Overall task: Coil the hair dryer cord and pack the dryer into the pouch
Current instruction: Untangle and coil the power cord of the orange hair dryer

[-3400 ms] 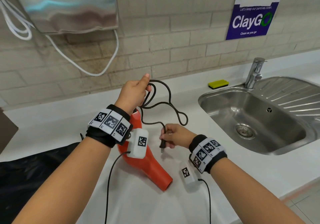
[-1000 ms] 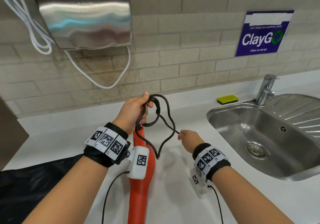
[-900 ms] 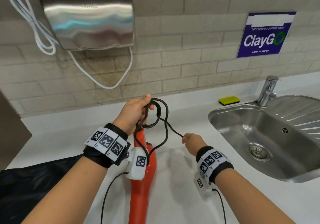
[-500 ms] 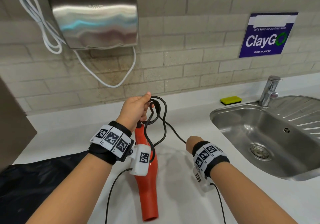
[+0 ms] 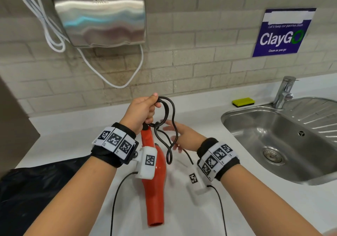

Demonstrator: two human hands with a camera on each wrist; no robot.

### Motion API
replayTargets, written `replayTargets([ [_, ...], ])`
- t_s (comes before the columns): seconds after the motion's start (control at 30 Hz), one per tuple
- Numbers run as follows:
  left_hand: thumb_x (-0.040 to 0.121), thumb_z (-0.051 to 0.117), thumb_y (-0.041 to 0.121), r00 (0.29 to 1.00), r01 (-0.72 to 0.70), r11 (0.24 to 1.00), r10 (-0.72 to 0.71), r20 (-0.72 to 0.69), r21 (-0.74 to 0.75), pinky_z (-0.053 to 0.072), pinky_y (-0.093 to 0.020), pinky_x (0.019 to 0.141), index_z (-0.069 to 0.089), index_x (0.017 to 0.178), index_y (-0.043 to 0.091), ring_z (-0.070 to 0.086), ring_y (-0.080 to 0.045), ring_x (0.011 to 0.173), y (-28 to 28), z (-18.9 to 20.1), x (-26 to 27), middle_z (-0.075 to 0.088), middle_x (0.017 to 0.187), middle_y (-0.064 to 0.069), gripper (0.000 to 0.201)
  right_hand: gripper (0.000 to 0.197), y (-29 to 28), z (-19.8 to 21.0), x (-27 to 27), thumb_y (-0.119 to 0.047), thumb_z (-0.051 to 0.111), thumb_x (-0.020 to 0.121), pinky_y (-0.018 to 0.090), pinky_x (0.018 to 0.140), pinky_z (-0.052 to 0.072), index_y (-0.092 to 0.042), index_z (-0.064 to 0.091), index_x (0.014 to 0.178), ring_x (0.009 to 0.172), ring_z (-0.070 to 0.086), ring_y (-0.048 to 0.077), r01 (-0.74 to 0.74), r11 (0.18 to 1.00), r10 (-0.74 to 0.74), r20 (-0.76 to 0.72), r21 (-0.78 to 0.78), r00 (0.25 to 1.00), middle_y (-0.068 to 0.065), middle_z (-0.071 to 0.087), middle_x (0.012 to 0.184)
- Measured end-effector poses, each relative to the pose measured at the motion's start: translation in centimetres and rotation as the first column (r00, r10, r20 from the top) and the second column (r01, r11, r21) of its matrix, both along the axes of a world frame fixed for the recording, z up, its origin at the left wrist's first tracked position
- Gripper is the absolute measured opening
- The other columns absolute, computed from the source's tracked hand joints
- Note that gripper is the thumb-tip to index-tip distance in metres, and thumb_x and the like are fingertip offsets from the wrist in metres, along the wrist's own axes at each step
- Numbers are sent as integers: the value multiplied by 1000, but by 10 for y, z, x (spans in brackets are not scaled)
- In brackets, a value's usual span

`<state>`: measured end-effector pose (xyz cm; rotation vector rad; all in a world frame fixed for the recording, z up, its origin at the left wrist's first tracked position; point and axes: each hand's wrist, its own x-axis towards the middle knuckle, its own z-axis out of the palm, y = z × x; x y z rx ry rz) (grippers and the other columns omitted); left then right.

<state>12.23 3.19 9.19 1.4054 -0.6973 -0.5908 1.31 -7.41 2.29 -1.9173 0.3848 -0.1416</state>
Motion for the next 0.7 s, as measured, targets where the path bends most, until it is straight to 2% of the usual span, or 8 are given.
replayTargets([
  [0.07, 96, 44, 29, 1000, 21, 1000, -21, 9, 8, 19, -14, 32, 50, 66, 9, 19, -1, 31, -3, 0, -2, 24, 36, 14, 37, 47, 10, 3, 9, 4, 37, 93, 17, 47, 47, -14, 37, 137, 64, 54, 15, -121, 988, 114, 71, 99, 991, 7, 49, 129],
  [0.17, 96, 44, 29, 999, 30, 999, -30, 19, 16, 19, -14, 32, 49, 65, 10, 18, -1, 30, -4, 1, -4, 24, 35, 13, 37, 22, 14, -6, 15, -2, 37, 96, 25, 59, 44, -11, 52, 108, 61, 54, 11, -148, 954, 100, 192, 259, 976, 10, 56, 86],
  [0.27, 96, 44, 29, 1000, 15, 1000, -16, 22, 15, 18, -14, 32, 49, 64, 10, 18, -1, 30, -1, 1, -3, 24, 34, 13, 38, 29, 1, -21, 18, -2, 36, 96, 17, 45, 36, -13, 52, 76, 42, 48, 1, 91, 972, -137, 207, 218, 969, 0, 54, 60],
  [0.37, 96, 44, 30, 1000, -13, 1000, 13, -12, -2, 17, -14, 32, 48, 63, 10, 18, -1, 29, 5, 2, 0, 26, 34, 13, 38, 32, -20, -37, 14, -7, 34, 95, 19, 45, 39, -16, 51, 70, 36, 47, 5, 396, 917, -399, 66, 49, 915, 3, 52, 53],
  [0.47, 96, 44, 30, 998, -38, 999, 36, -50, -31, 18, -14, 32, 48, 64, 10, 20, -1, 29, 9, 2, 1, 28, 34, 13, 38, 30, -32, -43, 8, -10, 34, 94, 21, 45, 43, -9, 55, 72, 34, 51, 6, 512, 859, -510, -62, 20, 858, 9, 52, 57],
  [0.53, 96, 44, 31, 997, -55, 997, 52, -61, -50, 18, -15, 32, 49, 64, 10, 20, -2, 30, 9, 1, 0, 27, 34, 13, 39, 26, -36, -46, 9, -10, 37, 94, 26, 60, 51, -1, 62, 94, 64, 65, 14, 468, 880, -474, -165, -78, 865, 14, 62, 79],
  [0.6, 97, 43, 31, 996, -60, 996, 56, -67, -62, 18, -15, 33, 50, 64, 10, 20, -1, 30, 7, 0, -2, 27, 34, 12, 39, 32, -35, -46, 11, -10, 39, 96, 31, 88, 50, -2, 53, 123, 109, 58, 24, 430, 859, -492, -213, -279, 844, 13, 59, 119],
  [0.7, 97, 42, 31, 997, -51, 997, 46, -68, -63, 18, -15, 33, 50, 65, 10, 21, -1, 30, 3, 0, -5, 28, 35, 13, 39, 39, -23, -37, 15, -5, 43, 90, 33, 98, 45, -10, 47, 128, 119, 50, 27, 402, 850, -472, -155, -341, 868, 12, 51, 131],
])
